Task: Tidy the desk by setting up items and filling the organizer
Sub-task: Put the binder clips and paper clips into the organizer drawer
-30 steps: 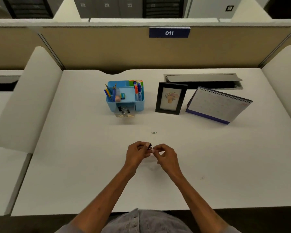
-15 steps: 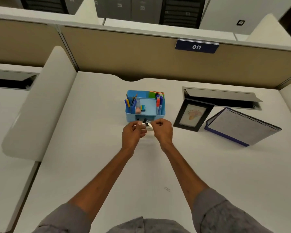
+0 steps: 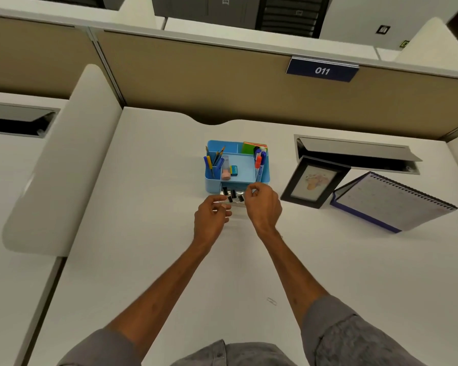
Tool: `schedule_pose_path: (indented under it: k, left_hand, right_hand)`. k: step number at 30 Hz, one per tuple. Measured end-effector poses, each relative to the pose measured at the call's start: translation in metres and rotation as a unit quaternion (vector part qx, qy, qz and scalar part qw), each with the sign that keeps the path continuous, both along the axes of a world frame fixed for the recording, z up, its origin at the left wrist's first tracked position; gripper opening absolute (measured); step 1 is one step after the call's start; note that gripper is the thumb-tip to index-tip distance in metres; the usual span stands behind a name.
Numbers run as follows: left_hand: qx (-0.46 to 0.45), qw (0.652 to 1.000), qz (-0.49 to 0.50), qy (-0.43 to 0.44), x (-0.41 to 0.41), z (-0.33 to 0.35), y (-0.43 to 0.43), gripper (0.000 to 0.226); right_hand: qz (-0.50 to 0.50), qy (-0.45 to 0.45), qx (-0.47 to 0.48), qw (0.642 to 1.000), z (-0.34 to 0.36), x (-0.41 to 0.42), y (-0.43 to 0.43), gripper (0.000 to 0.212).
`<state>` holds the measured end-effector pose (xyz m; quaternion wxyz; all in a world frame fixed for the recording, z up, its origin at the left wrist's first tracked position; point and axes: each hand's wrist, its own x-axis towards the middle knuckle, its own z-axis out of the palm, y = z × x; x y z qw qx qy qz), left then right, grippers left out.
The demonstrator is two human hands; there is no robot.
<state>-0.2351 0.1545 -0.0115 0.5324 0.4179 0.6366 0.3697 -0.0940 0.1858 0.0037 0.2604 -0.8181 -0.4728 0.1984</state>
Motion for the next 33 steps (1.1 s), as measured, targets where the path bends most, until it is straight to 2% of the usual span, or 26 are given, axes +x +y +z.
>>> schedule_pose_path:
  k: [4, 7, 8, 11, 14, 17, 21, 27, 29, 33]
  left_hand:
    - [0.047, 0.998, -0.011, 0.048, -0.003, 0.000, -0.001, 0.024]
    - [0.120, 0.979, -0.043, 0.158, -0.007, -0.002, -0.006, 0.028]
    - [0.155, 0.966, -0.056, 0.201, -0.009, -0.003, -0.008, 0.029]
    - [0.243, 0.919, -0.083, 0.298, -0.019, -0.005, -0.010, 0.031]
    - [0.293, 0.871, -0.125, 0.374, -0.028, -0.008, -0.001, 0.044]
    - [0.252, 0.843, -0.190, 0.436, -0.033, -0.007, 0.009, 0.059]
    - [0.220, 0.828, -0.244, 0.455, -0.038, -0.009, 0.014, 0.070]
    - [0.210, 0.815, -0.280, 0.462, -0.036, -0.002, 0.018, 0.091]
    - [0.195, 0.822, -0.293, 0.447, -0.035, -0.001, 0.021, 0.091]
    - [0.161, 0.828, -0.314, 0.436, -0.035, -0.002, 0.024, 0.071]
  right_hand:
    - [-0.025, 0.036, 0.056, 0.998, 0.002, -0.001, -0.019, 0.017]
    - [-0.082, 0.104, 0.082, 0.988, -0.002, -0.007, -0.045, 0.014]
    - [-0.075, 0.096, 0.085, 0.989, -0.005, -0.010, -0.054, 0.016]
    - [0.042, -0.003, 0.103, 0.994, -0.015, -0.018, -0.076, 0.023]
    - [0.169, -0.142, 0.095, 0.971, -0.027, -0.020, -0.085, 0.039]
    - [0.236, -0.213, 0.089, 0.944, -0.038, -0.019, -0.092, 0.060]
    - [0.292, -0.231, 0.070, 0.926, -0.047, -0.018, -0.102, 0.078]
    - [0.312, -0.228, 0.056, 0.921, -0.049, -0.016, -0.101, 0.081]
    - [0.314, -0.223, 0.051, 0.921, -0.048, -0.017, -0.097, 0.079]
    - [0.308, -0.218, 0.045, 0.925, -0.045, -0.018, -0.089, 0.076]
